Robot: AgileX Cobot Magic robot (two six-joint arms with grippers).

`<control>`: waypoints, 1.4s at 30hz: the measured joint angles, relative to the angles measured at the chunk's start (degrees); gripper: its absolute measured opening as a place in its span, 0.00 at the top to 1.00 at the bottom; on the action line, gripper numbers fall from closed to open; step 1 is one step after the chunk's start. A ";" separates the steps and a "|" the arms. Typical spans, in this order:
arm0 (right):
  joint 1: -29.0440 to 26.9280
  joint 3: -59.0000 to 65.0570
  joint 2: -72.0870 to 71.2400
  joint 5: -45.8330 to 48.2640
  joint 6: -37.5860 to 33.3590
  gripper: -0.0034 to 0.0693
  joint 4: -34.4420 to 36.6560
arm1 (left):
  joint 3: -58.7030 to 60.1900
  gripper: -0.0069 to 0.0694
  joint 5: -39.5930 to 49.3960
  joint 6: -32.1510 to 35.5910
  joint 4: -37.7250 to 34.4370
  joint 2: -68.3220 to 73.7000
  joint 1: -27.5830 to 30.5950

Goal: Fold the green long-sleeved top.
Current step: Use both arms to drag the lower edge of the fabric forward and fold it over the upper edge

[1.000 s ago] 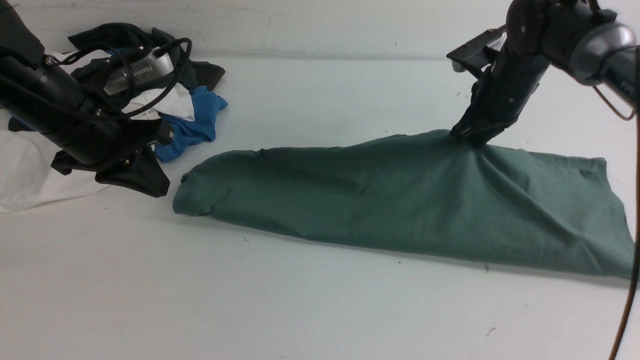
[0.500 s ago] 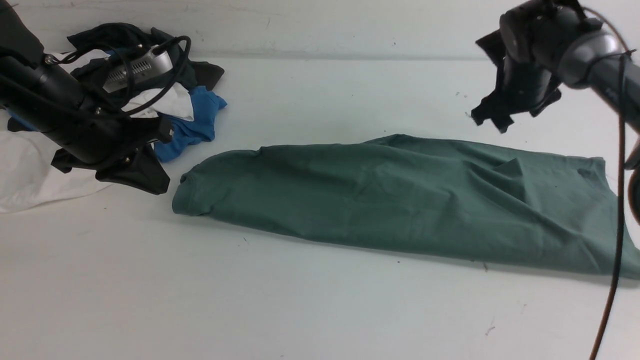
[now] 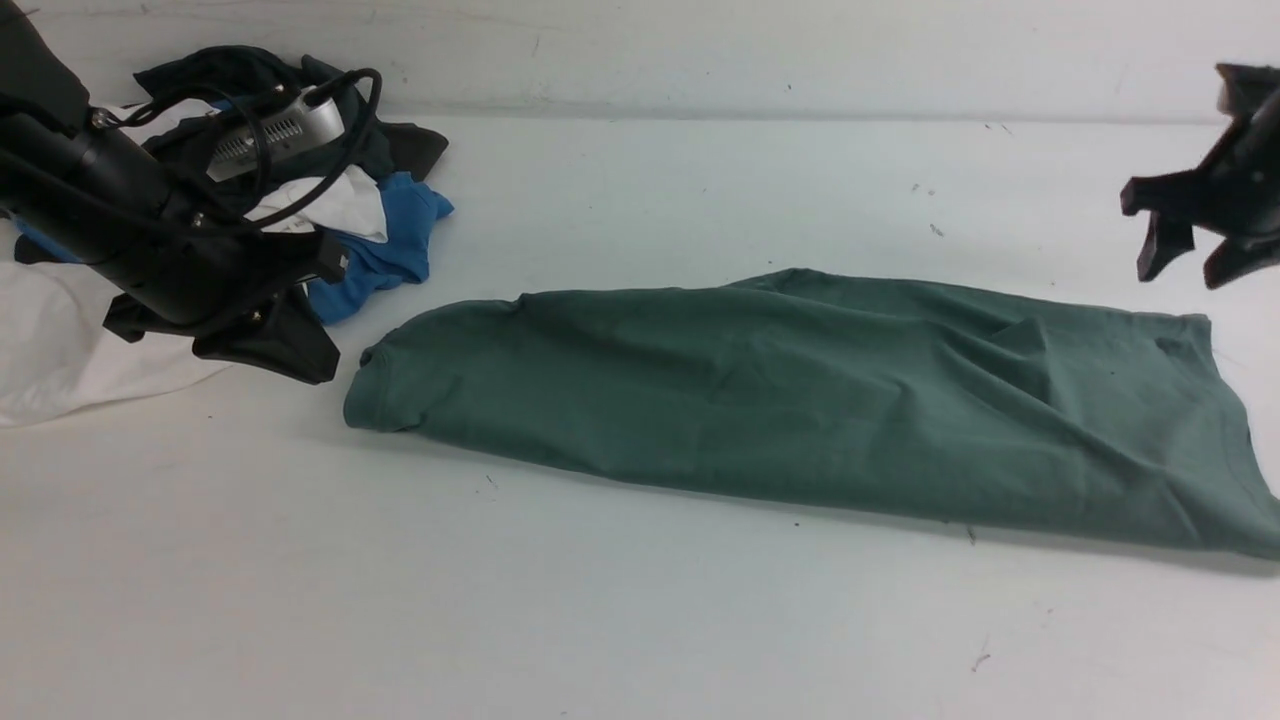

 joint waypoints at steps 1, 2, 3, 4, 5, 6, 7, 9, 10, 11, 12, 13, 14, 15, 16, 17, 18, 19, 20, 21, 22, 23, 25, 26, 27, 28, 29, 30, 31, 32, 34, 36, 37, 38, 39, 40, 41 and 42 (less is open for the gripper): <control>-0.92 0.00 1.36 0.00 -0.59 0.40 0.89 | 0.00 0.91 0.00 0.00 0.00 0.00 0.00; -1.04 0.00 2.06 0.00 -1.08 0.40 1.01 | 0.00 0.91 0.00 0.00 0.00 0.00 0.00; -1.18 0.00 2.37 0.00 -1.43 0.40 1.01 | 0.00 0.91 0.00 0.00 0.00 0.00 0.00; -1.27 0.00 3.60 0.00 -2.74 0.40 1.12 | 0.00 0.91 0.00 0.00 0.00 0.00 0.00; -1.34 0.00 4.22 0.00 -3.58 0.40 1.12 | 0.00 0.91 0.00 0.00 0.00 0.00 0.00; -1.34 0.00 4.34 0.00 -3.74 0.40 1.12 | 0.00 0.91 0.00 0.00 0.00 0.00 0.00; -1.34 0.00 5.12 0.00 -4.90 0.40 0.88 | 0.00 0.91 0.00 0.00 0.00 0.00 0.00; -1.34 0.02 5.71 0.00 -6.24 0.40 0.42 | 0.00 0.91 0.00 0.00 0.00 0.00 0.00; -1.34 0.02 5.71 0.00 -6.36 0.40 0.42 | 0.00 0.91 0.00 0.00 0.00 0.00 0.00; -1.34 0.02 5.84 -0.05 -7.16 0.40 -0.48 | 0.00 0.91 0.00 0.00 0.00 0.00 0.00; -1.34 0.02 5.84 -0.05 -7.65 0.40 -1.22 | 0.00 0.91 0.00 0.00 -0.06 0.00 0.00; -1.34 0.02 5.84 -0.11 -7.92 0.40 -1.99 | 0.00 0.91 0.00 0.00 -0.10 0.00 0.00; -1.34 0.02 5.84 -0.17 -8.18 0.40 -3.12 | 0.00 0.91 0.00 0.00 -0.16 0.00 0.00; -1.34 0.02 5.84 -0.23 -8.36 0.40 -4.35 | 0.00 0.91 0.00 0.00 -0.16 0.00 0.00; -1.34 0.02 5.84 -0.22 -8.35 0.40 -5.18 | 0.00 0.91 0.00 0.00 -0.21 0.00 0.00; -1.34 0.02 5.84 -0.22 -8.35 0.40 -5.96 | 0.00 0.91 0.00 0.00 -0.22 0.00 0.00; -1.34 0.02 5.84 -0.22 -8.35 0.40 -6.31 | 0.00 0.91 0.00 0.00 -0.29 0.00 0.00; -1.34 0.02 5.84 -0.22 -8.35 0.40 -6.31 | 0.00 0.91 0.00 0.00 -0.29 0.00 0.00; -1.34 0.02 5.84 -0.22 -8.35 0.41 -6.18 | 0.00 0.91 0.00 0.00 -0.34 0.00 0.00; -1.34 0.02 5.84 -0.22 -8.42 0.41 -5.84 | 0.00 0.91 0.00 0.00 -0.35 0.00 0.00; -1.34 0.02 5.84 -0.22 -8.47 0.43 -5.18 | 0.00 0.91 0.00 0.00 -0.35 0.00 0.00; -1.34 0.02 5.84 -0.22 -8.47 0.44 -4.52 | 0.00 0.91 0.00 0.00 -0.35 0.00 0.00; -1.34 0.02 5.84 -0.24 -8.67 0.49 -3.10 | 0.00 0.91 0.00 0.00 -0.35 0.00 0.00; -1.34 0.02 5.84 -0.24 -8.81 0.52 -2.58 | 0.00 0.91 0.00 0.00 -0.35 0.00 0.00; -1.34 0.02 5.84 -0.24 -8.94 0.55 -2.34 | 0.00 0.91 0.00 0.00 -0.35 0.00 0.00; -1.34 0.02 5.84 -0.24 -9.27 0.58 -2.20 | 0.00 0.91 0.00 0.00 -0.40 0.00 0.00; -1.34 0.02 5.84 -0.24 -9.48 0.62 -2.20 | 0.00 0.91 0.00 0.00 -0.40 0.00 0.00; -1.34 0.02 5.84 -0.29 -9.65 0.66 -2.28 | 0.00 0.91 0.00 0.00 -0.40 0.00 0.00; -1.34 0.02 5.84 -0.29 -9.64 0.67 -2.38 | 0.00 0.91 0.00 0.00 -0.40 0.00 0.00; -1.34 0.02 5.84 -0.29 -9.86 0.73 -2.93 | 0.00 0.91 0.00 0.00 -0.40 0.00 0.00; -1.34 0.02 5.84 -0.29 -9.89 0.77 -3.24 | 0.00 0.91 0.00 0.00 -0.40 0.00 0.00; -1.34 0.02 5.84 -0.29 -9.90 0.83 -3.48 | 0.00 0.91 0.00 0.00 -0.40 0.00 0.00; -1.34 0.02 5.84 -0.29 -9.95 0.85 -3.59 | 0.00 0.91 0.00 0.00 -0.40 0.00 0.00; -1.34 0.02 5.84 -0.29 -10.01 0.85 -3.59 | 0.00 0.91 0.00 0.00 -0.40 0.00 0.00; -1.34 0.02 5.84 -0.29 -10.10 0.90 -3.59 | 0.00 0.91 0.00 0.00 -0.40 0.00 0.00; -1.34 0.02 5.84 -0.29 -10.10 0.91 -3.59 | 0.00 0.91 0.00 0.00 -0.40 0.00 0.00; -1.34 0.02 5.84 -0.29 -10.10 0.93 -3.59 | 0.00 0.91 0.00 0.00 -0.40 0.00 0.00; -1.34 0.02 5.84 -0.29 -10.10 0.94 -3.59 | 0.00 0.91 0.00 0.00 -0.40 0.00 0.00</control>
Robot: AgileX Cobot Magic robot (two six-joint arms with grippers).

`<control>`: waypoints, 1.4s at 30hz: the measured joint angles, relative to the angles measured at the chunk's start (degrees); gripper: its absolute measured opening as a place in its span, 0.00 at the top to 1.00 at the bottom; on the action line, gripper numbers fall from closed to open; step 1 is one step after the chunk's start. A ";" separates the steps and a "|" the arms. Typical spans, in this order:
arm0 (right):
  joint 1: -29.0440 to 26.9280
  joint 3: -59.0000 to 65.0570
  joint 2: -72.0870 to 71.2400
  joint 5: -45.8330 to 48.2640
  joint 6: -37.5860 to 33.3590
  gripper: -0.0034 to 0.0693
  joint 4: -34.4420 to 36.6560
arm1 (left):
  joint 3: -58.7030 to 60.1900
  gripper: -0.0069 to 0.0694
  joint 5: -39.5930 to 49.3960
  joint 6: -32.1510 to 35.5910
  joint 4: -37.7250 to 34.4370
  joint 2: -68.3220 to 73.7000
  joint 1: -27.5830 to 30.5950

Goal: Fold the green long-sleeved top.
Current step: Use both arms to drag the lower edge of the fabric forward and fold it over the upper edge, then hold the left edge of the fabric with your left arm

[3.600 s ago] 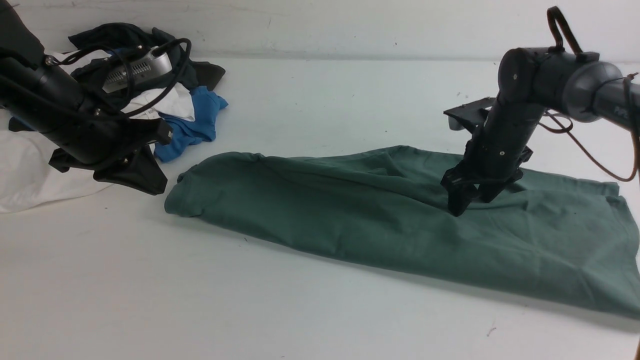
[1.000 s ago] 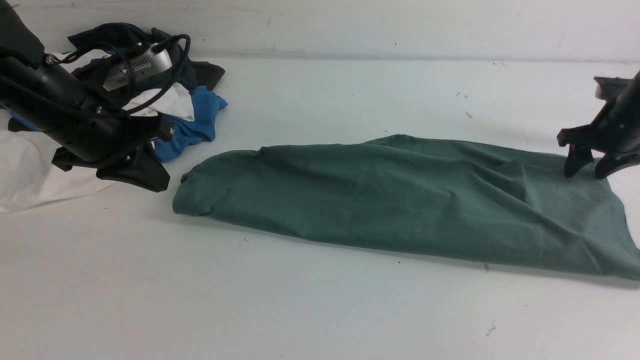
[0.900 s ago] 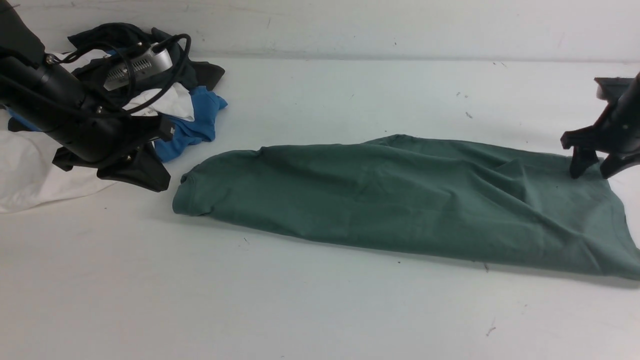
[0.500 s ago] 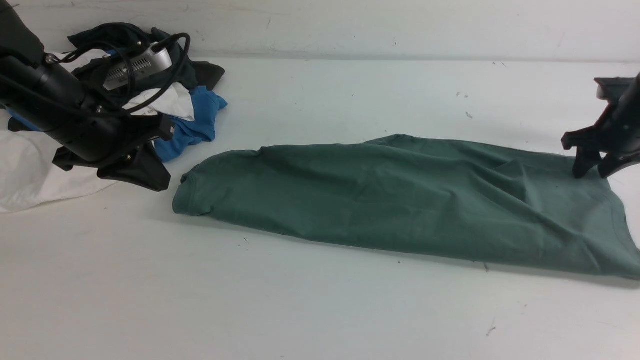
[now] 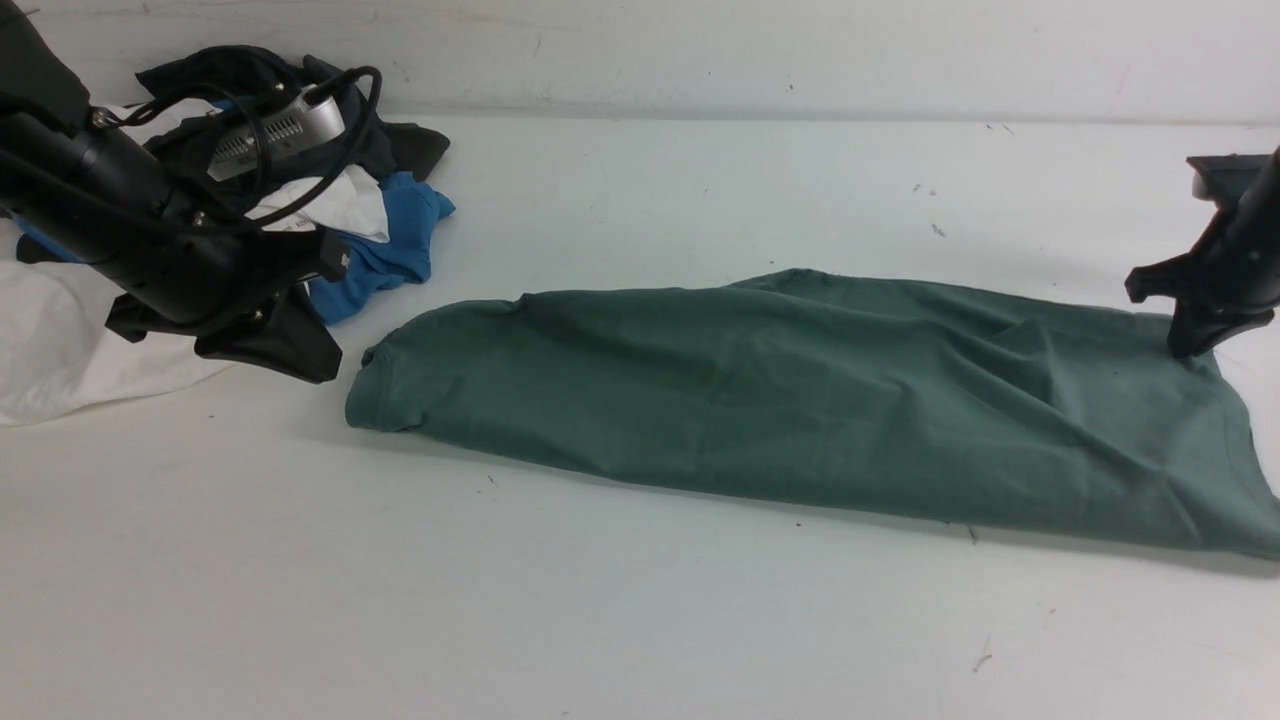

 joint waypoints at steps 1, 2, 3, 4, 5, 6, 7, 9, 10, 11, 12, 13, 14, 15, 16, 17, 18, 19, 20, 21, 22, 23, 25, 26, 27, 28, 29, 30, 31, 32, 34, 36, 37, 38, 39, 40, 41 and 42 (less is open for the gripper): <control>0.00 0.00 0.00 0.00 0.23 0.95 0.00 | 0.00 0.91 0.00 0.00 0.00 0.00 0.00; 0.00 -0.08 0.00 0.00 0.61 0.95 0.00 | 0.00 0.91 0.00 0.00 0.00 0.00 0.00; 0.00 -0.46 0.00 0.07 1.15 0.95 -0.02 | 0.00 0.91 0.00 0.00 0.00 0.00 0.00; 0.00 -1.29 0.07 0.22 1.82 0.95 -0.33 | 0.00 0.91 0.00 0.00 0.00 0.00 0.00; 0.00 -2.50 0.12 0.44 2.86 0.95 -1.04 | 0.00 0.91 0.00 0.00 0.00 0.00 0.00; 0.00 -3.93 0.12 0.55 3.76 0.95 -1.59 | 0.00 0.91 0.00 0.00 0.00 0.00 0.00; 0.00 -5.50 0.06 0.52 4.69 0.95 -1.97 | 0.00 0.91 0.00 0.00 0.00 0.00 0.00; 0.00 -8.44 -0.15 0.56 5.93 0.95 -2.59 | 0.00 0.91 0.00 0.00 0.00 0.00 0.00; 0.00 -9.56 -0.31 0.56 6.36 0.95 -2.78 | 0.00 0.91 0.00 0.00 0.00 0.00 0.00; 0.00 -10.18 -0.44 0.51 6.69 0.95 -2.88 | 0.00 0.91 0.00 0.00 0.00 0.00 0.00; 0.00 -10.32 -0.51 0.50 6.75 0.95 -2.89 | 0.00 0.91 0.00 0.00 0.00 0.00 0.00; 0.00 -10.86 -0.62 0.50 7.06 0.95 -3.12 | 0.00 0.91 0.00 0.00 0.00 0.00 0.00; 0.00 -10.86 -0.62 0.50 7.06 0.95 -3.19 | 0.00 0.91 0.00 0.00 0.00 0.00 0.00; 0.00 -10.92 -0.32 0.56 7.06 0.95 -3.63 | 0.00 0.91 0.00 0.00 0.00 0.00 0.00; 0.00 -10.92 0.25 0.56 7.13 0.95 -4.35 | 0.00 0.91 0.00 0.00 0.00 0.00 0.00; 0.00 -10.92 0.78 0.56 7.26 0.95 -4.90 | 0.00 0.91 -0.08 0.00 0.00 0.00 0.00; -0.05 -10.92 1.73 -0.03 7.48 0.95 -5.87 | 0.00 0.91 -0.51 0.00 0.05 0.00 0.00; -0.05 -10.92 2.46 -0.62 7.80 0.94 -6.44 | 0.00 0.91 -0.92 0.00 0.05 0.00 0.00; -0.11 -10.92 3.53 -1.88 8.66 0.93 -7.34 | 0.00 0.91 -1.26 0.00 0.05 0.00 0.00; -0.11 -10.92 3.70 -1.88 8.86 0.93 -7.34 | 0.00 0.91 -1.32 0.00 0.05 0.00 0.00; -0.11 -10.92 4.96 -4.42 10.21 0.88 -8.86 | 0.00 0.91 -1.85 0.00 0.05 0.00 0.00; -0.11 -10.92 5.10 -4.70 10.38 0.87 -9.05 | 0.00 0.91 -1.90 -0.08 0.05 0.00 0.00; -0.11 -10.92 5.97 -7.13 12.80 0.75 -11.22 | 0.00 0.91 -2.52 -0.31 0.05 0.00 0.00; -0.16 -10.92 5.97 -7.34 13.39 0.70 -11.76 | 0.00 0.91 -2.65 -0.52 0.05 0.00 0.00; -0.21 -10.92 5.78 -7.40 13.92 0.64 -11.95 | 0.00 0.91 -2.72 -0.63 0.05 0.00 0.00; -0.21 -10.92 5.45 -7.30 14.29 0.59 -12.15 | 0.00 0.91 -2.86 -0.79 0.05 0.00 0.00; -0.23 -10.92 5.26 -7.23 14.39 0.58 -12.20 | 0.00 0.91 -2.93 -0.84 0.05 0.00 0.00; -0.28 -10.92 4.48 -5.87 14.50 0.50 -12.21 | 0.00 0.89 -3.21 -1.45 0.05 0.00 0.00; -0.28 -10.92 3.92 -4.18 14.53 0.46 -12.21 | 0.00 0.88 -3.54 -1.93 0.05 0.00 0.00; -0.28 -10.92 3.28 -2.68 14.53 0.44 -11.93 | 0.00 0.87 -3.77 -2.22 0.05 0.00 0.00; -0.41 -10.92 1.56 -0.63 14.38 0.41 -10.52 | 0.00 0.84 -3.96 -2.62 0.05 0.00 0.00; -0.90 -9.70 -0.86 -0.19 13.44 0.41 -8.15 | 0.00 0.81 -4.12 -2.76 0.05 0.00 0.00; -1.29 -8.47 -2.63 -0.14 13.07 0.41 -6.71 | 0.00 0.80 -4.20 -2.76 0.05 0.00 0.00; -1.66 -6.67 -4.36 -0.14 12.92 0.43 -5.63 | 0.00 0.79 -4.26 -2.76 0.05 0.00 0.00; -1.86 -4.20 -5.88 -0.14 12.85 0.44 -4.88 | 0.00 0.79 -4.32 -2.76 0.05 0.00 0.00; -2.24 -1.16 -7.94 -0.14 12.80 0.46 -3.84 | 0.00 0.79 -4.31 -2.76 0.05 0.00 0.00; -2.50 1.54 -10.18 -0.14 12.80 0.48 -2.79 | 0.00 0.79 -4.31 -2.76 0.12 0.05 0.00; -2.88 5.90 -12.36 -0.14 12.80 0.51 -1.01 | 0.00 0.79 -4.31 -2.76 0.13 0.05 0.00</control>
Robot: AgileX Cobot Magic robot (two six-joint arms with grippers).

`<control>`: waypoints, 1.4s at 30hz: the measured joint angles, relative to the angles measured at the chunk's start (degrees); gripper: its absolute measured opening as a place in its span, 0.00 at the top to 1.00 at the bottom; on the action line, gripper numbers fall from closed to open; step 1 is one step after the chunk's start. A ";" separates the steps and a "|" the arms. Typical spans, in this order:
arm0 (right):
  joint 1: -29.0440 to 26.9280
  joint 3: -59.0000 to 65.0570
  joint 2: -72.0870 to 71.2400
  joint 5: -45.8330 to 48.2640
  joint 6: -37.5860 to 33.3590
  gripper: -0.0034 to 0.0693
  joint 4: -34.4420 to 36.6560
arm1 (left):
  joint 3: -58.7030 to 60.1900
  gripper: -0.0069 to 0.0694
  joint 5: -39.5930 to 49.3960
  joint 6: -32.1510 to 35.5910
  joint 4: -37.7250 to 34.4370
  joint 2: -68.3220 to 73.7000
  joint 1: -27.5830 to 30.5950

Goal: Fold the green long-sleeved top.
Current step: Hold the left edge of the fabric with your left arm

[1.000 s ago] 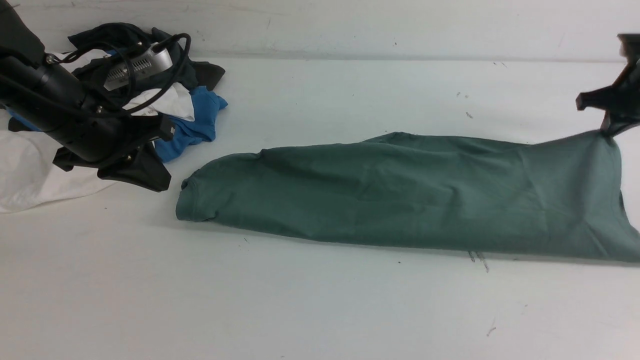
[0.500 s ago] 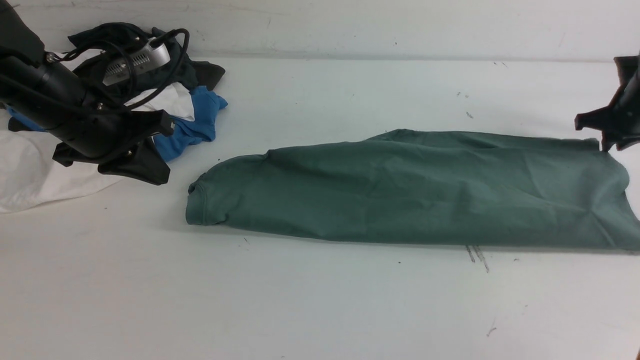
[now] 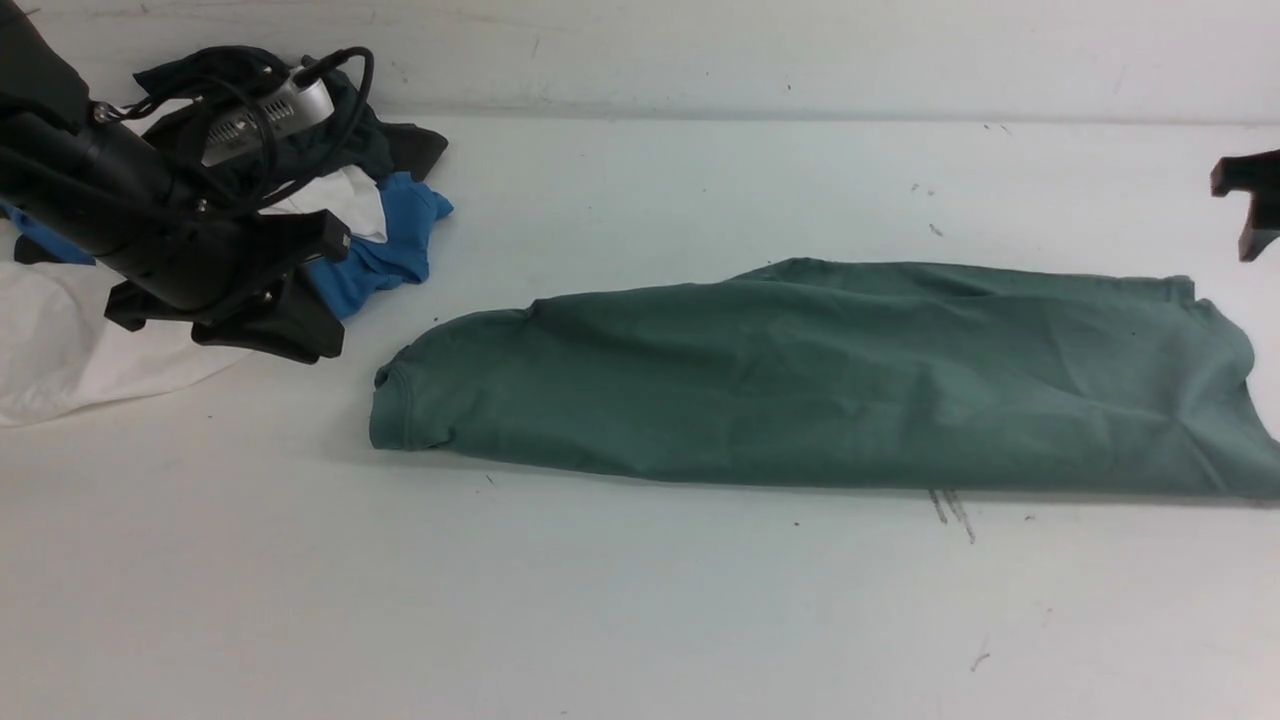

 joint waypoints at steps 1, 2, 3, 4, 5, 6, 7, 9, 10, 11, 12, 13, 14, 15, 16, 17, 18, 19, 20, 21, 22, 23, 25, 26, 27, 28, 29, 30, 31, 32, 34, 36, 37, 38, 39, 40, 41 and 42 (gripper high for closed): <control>-0.08 2.22 -1.72 0.00 0.00 0.53 1.39 | 0.00 0.79 0.00 0.00 0.05 0.00 0.00; -0.22 5.96 -3.66 0.00 -0.24 0.57 3.33 | 0.00 0.79 0.00 0.00 0.05 0.00 0.00; -0.27 9.58 -5.25 0.00 -0.70 0.61 5.51 | 0.00 0.79 0.00 -0.02 0.05 0.00 0.00; -0.19 12.87 -6.36 0.02 -1.81 0.67 7.68 | 0.00 0.79 0.00 -0.13 0.05 0.00 0.00; -0.07 15.73 -6.91 0.07 -3.19 0.73 9.34 | 0.00 0.79 0.00 -0.13 0.05 0.00 0.00; 0.09 18.20 -6.97 0.07 -4.35 0.78 10.40 | 0.00 0.79 0.00 -0.19 0.05 0.00 0.00; 0.29 20.24 -6.65 0.07 -5.72 0.84 11.30 | 0.00 0.79 0.00 -0.25 0.05 0.00 0.00; 0.58 22.54 -4.87 0.02 -7.10 0.92 11.69 | 0.00 0.79 -0.04 -0.25 0.05 0.06 0.00; 0.58 23.01 -3.92 -0.23 -7.15 0.94 11.29 | 0.00 0.79 -0.11 -0.25 0.05 0.20 0.00; 0.58 23.23 -2.97 -0.49 -7.15 0.95 10.29 | 0.00 0.79 -0.16 -0.30 0.05 0.34 0.00; 0.58 23.16 -2.60 -0.42 -7.02 0.96 10.21 | 0.00 0.79 -0.22 -0.30 0.05 0.45 0.00; 0.58 23.09 -2.49 -0.87 -6.48 0.96 9.46 | 0.00 0.79 -0.22 -0.30 0.05 0.77 0.00; 0.75 23.09 -2.49 -2.26 -4.71 0.96 6.47 | 0.00 0.79 -0.28 -0.31 0.05 1.43 0.00; 0.96 22.90 -2.49 -3.78 -3.00 0.96 3.15 | 0.00 0.79 -0.15 -0.36 -0.02 2.07 0.00; 1.08 22.57 -2.55 -5.37 -0.70 0.97 -0.88 | 0.00 0.79 -0.02 -0.36 -0.09 2.60 0.00; 1.08 22.16 -2.55 -6.44 0.56 0.97 -4.28 | 0.00 0.78 0.29 -0.36 -0.14 3.10 0.00; 1.02 21.58 -2.55 -6.78 1.48 0.97 -6.56 | 0.00 0.78 0.48 -0.36 -0.08 3.45 0.00; 0.81 20.92 -2.73 -6.72 2.25 0.97 -8.38 | 0.00 0.78 0.55 -0.41 0.01 3.64 0.00; 0.57 20.21 -3.15 -6.17 2.69 0.97 -9.14 | 0.00 0.77 0.75 -0.41 -0.01 3.78 0.00; 0.58 20.21 -3.15 -6.00 2.69 0.97 -9.20 | 0.00 0.77 0.81 -0.41 -0.01 3.78 0.00; 0.52 19.45 -3.92 -5.03 2.88 0.97 -9.12 | 0.00 0.77 1.10 -0.49 -0.01 3.83 0.00; 0.52 18.23 -5.72 -2.99 3.02 0.97 -8.27 | 0.00 0.77 1.85 -0.89 -0.20 3.83 -0.30; 0.52 17.37 -7.76 -1.83 2.60 0.97 -6.98 | 0.00 0.77 2.16 -1.06 -0.20 3.83 -0.77; 0.52 16.76 -10.17 -1.04 1.21 0.97 -4.43 | 0.00 0.76 2.16 -1.86 -0.09 3.96 -1.83; 0.57 16.56 -11.30 -0.88 0.32 0.97 -3.10 | 0.00 0.74 2.01 -2.06 0.16 4.19 -2.72; 0.57 16.52 -12.60 -0.67 -0.70 0.97 -1.34 | 0.00 0.72 1.65 -2.27 0.51 4.49 -3.80; 0.57 16.52 -13.10 -0.59 -1.19 0.97 -1.00 | 0.00 0.72 1.65 -2.30 0.62 4.49 -3.80; 0.57 16.52 -14.36 -0.35 -2.05 0.97 1.20 | 0.00 0.69 0.32 -2.39 1.10 5.09 -5.26; 0.57 16.52 -15.42 -0.22 -2.77 0.97 2.92 | 0.00 0.66 -1.09 -2.84 1.21 5.74 -6.36; 0.57 16.58 -16.07 -0.10 -3.03 0.97 4.39 | 0.00 0.63 -2.02 -3.34 1.14 6.33 -6.98; 0.57 16.87 -16.83 0.08 -3.64 0.97 7.21 | 0.00 0.57 -3.83 -4.09 0.68 7.41 -7.41; 0.57 16.94 -17.11 0.15 -4.28 0.97 8.35 | 0.00 0.53 -5.13 -4.50 0.36 7.93 -7.45; 0.57 16.99 -17.23 0.22 -4.71 0.97 9.94 | 0.00 0.48 -7.29 -4.88 0.13 8.81 -7.45; 0.57 17.20 -17.27 0.22 -4.86 0.97 10.89 | 0.00 0.44 -8.35 -4.95 -0.01 9.31 -7.45; 0.57 17.51 -17.27 0.22 -5.00 0.97 11.70 | 0.00 0.41 -9.50 -5.09 -0.12 9.98 -7.45; 0.57 17.81 -17.27 0.24 -5.12 0.97 12.23 | 0.00 0.38 -10.59 -5.21 -0.25 10.75 -7.45; 0.57 18.06 -17.27 0.24 -5.12 0.97 12.46 | 0.00 0.35 -11.60 -5.21 -0.66 11.65 -7.45; 0.57 18.12 -17.27 0.29 -5.12 0.97 12.60 | 0.00 0.33 -12.44 -5.16 -1.34 12.65 -7.45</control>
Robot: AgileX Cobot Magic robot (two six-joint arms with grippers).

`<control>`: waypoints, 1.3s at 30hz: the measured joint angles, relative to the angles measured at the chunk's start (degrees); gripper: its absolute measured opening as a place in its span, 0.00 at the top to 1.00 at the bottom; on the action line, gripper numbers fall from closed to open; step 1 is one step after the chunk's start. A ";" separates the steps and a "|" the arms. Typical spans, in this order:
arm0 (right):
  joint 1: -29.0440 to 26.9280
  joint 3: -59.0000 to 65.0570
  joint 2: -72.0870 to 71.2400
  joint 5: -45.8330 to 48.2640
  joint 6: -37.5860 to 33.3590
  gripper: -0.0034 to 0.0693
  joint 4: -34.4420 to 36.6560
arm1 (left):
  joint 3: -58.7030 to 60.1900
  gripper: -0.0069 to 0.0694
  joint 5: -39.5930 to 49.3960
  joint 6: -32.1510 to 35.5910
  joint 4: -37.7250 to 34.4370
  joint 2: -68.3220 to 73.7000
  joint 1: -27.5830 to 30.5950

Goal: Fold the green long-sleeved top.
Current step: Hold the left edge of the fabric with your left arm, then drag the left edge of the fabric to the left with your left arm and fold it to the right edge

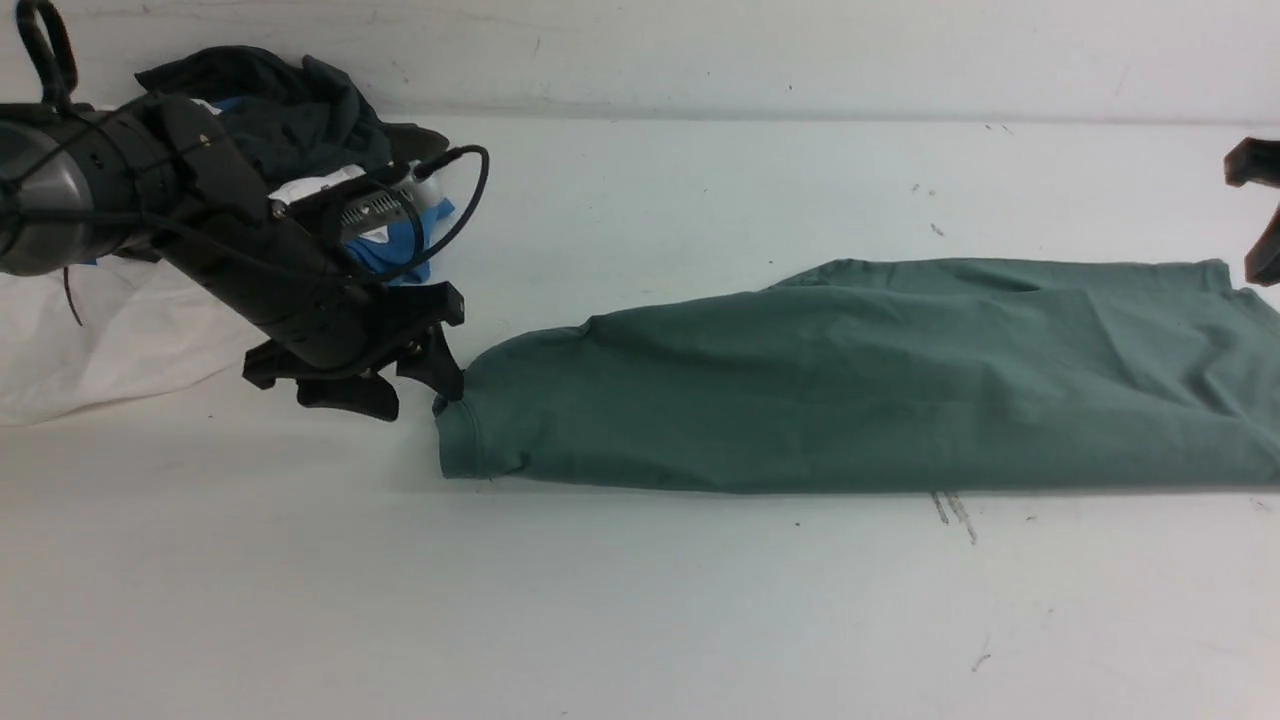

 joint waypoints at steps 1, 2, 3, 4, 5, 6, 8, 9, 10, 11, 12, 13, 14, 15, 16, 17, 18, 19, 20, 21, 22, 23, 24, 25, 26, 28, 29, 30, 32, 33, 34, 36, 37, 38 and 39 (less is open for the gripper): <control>0.00 0.00 0.00 0.00 -0.12 0.97 0.23 | 0.00 0.30 -1.13 0.00 -1.58 1.24 0.00; 0.00 0.00 0.00 0.00 -0.12 0.97 0.29 | 0.00 0.29 -1.36 0.07 -1.85 1.66 0.00; 0.00 0.00 0.00 0.00 -0.44 0.97 0.53 | 0.00 0.26 -2.99 0.66 -4.06 3.06 0.00; 0.00 0.00 0.00 0.00 -0.69 0.97 0.63 | 0.00 0.25 -3.96 1.53 -5.58 3.97 0.00; 0.00 0.00 0.00 0.00 -0.75 0.97 0.63 | 0.00 0.25 -4.11 1.53 -5.88 4.16 0.00; 0.00 0.00 0.00 0.00 -1.04 0.97 0.63 | 0.00 0.25 -5.04 3.15 -8.26 5.39 0.00; 0.00 0.00 0.00 0.00 -1.15 0.97 0.63 | -0.28 0.25 -5.53 5.66 -12.55 6.74 0.00; 0.00 0.00 0.00 0.00 -1.28 0.97 0.63 | -0.37 0.25 -5.62 6.55 -14.29 7.29 0.00; 0.00 0.00 0.00 0.00 -1.33 0.97 0.70 | -0.54 0.26 -5.67 7.55 -17.62 7.99 0.00; 0.00 0.00 0.00 0.00 -1.33 0.97 0.81 | -0.67 0.27 -5.67 7.87 -19.97 8.61 0.00; 0.00 0.00 0.00 0.00 -1.39 0.97 0.87 | -0.83 0.31 -5.67 8.10 -22.07 9.29 0.00; 0.00 0.00 0.00 0.00 -1.39 0.97 0.87 | -0.89 0.32 -5.67 8.20 -22.46 9.55 0.05; 0.00 0.00 0.00 0.00 -1.45 0.97 0.87 | -0.97 0.41 -5.22 8.38 -25.06 10.39 0.05; 0.00 0.00 0.00 0.00 -1.45 0.97 0.87 | -0.97 0.42 -5.15 8.38 -25.58 10.51 0.11; 0.00 0.00 0.00 0.00 -1.45 0.97 0.87 | -0.97 0.50 -4.83 8.54 -26.47 10.89 0.10; 0.00 0.00 0.00 0.00 -1.45 0.97 0.87 | -0.97 0.67 -3.35 9.22 -27.22 11.49 0.41; 0.00 0.00 0.00 0.00 -1.45 0.97 0.87 | -0.97 0.69 -3.35 9.32 -27.22 11.49 0.41; 0.00 0.00 0.00 0.00 -1.51 0.97 0.92 | -0.80 0.81 -1.66 10.03 -26.94 11.63 1.09; 0.00 0.00 0.00 0.00 -1.51 0.97 0.93 | -0.73 0.84 -0.58 10.32 -26.15 11.39 1.49; 0.00 0.00 0.00 0.00 -1.51 0.97 0.98 | -0.49 0.85 1.27 10.46 -24.49 10.88 2.30; 0.00 0.00 0.00 0.00 -1.56 0.97 0.97 | -0.21 0.85 2.55 10.46 -22.97 10.02 2.98; 0.00 0.13 -0.06 -0.06 -1.63 0.97 0.97 | 0.00 0.85 4.28 10.46 -20.58 8.75 3.98; 0.00 1.00 -0.59 -0.31 -1.83 0.97 0.97 | 0.08 0.85 6.35 10.14 -17.37 6.97 5.44; 0.00 2.12 -1.08 -0.37 -2.09 0.97 0.83 | 0.08 0.85 7.86 10.02 -15.70 5.26 6.56; 0.00 2.46 -1.45 -0.42 -2.25 0.97 0.79 | 0.08 0.85 8.23 9.91 -14.57 4.80 6.86; 0.00 8.68 -5.63 -0.47 -2.83 0.97 0.02 | 0.08 0.85 14.00 9.66 -7.02 -2.62 11.45; 0.00 9.25 -6.03 -0.47 -2.91 0.97 -0.18 | 0.08 0.85 14.00 9.60 -6.45 -3.15 11.45; 0.00 13.67 -9.63 -0.42 -3.03 0.97 -1.01 | 0.08 0.85 17.72 9.60 -1.59 -7.28 14.53; 0.00 18.48 -14.01 -0.42 -3.03 0.97 -1.39 | 0.08 0.85 19.56 9.05 1.21 -10.98 17.33; 0.00 20.44 -15.93 -0.30 -3.14 0.97 -1.45 | 0.08 0.85 20.21 8.56 1.89 -13.07 19.04; 0.00 23.20 -18.56 -0.23 -3.48 0.97 -1.45 | 0.08 0.85 20.53 8.09 1.83 -14.92 20.56; 0.00 27.69 -22.21 -0.23 -4.27 0.97 -1.17 | 0.08 0.85 20.74 6.87 0.16 -18.49 22.70; 0.00 27.69 -22.51 -0.23 -4.37 0.97 -1.11 | 0.00 0.85 20.79 6.79 -0.34 -18.76 22.82; 0.00 30.24 -24.41 -0.23 -4.97 0.97 -0.63 | -0.41 0.85 20.94 6.29 -2.27 -20.27 23.04; 0.00 32.35 -25.83 -0.23 -5.43 0.97 -0.25 | -1.09 0.85 21.20 6.17 -5.06 -21.12 22.62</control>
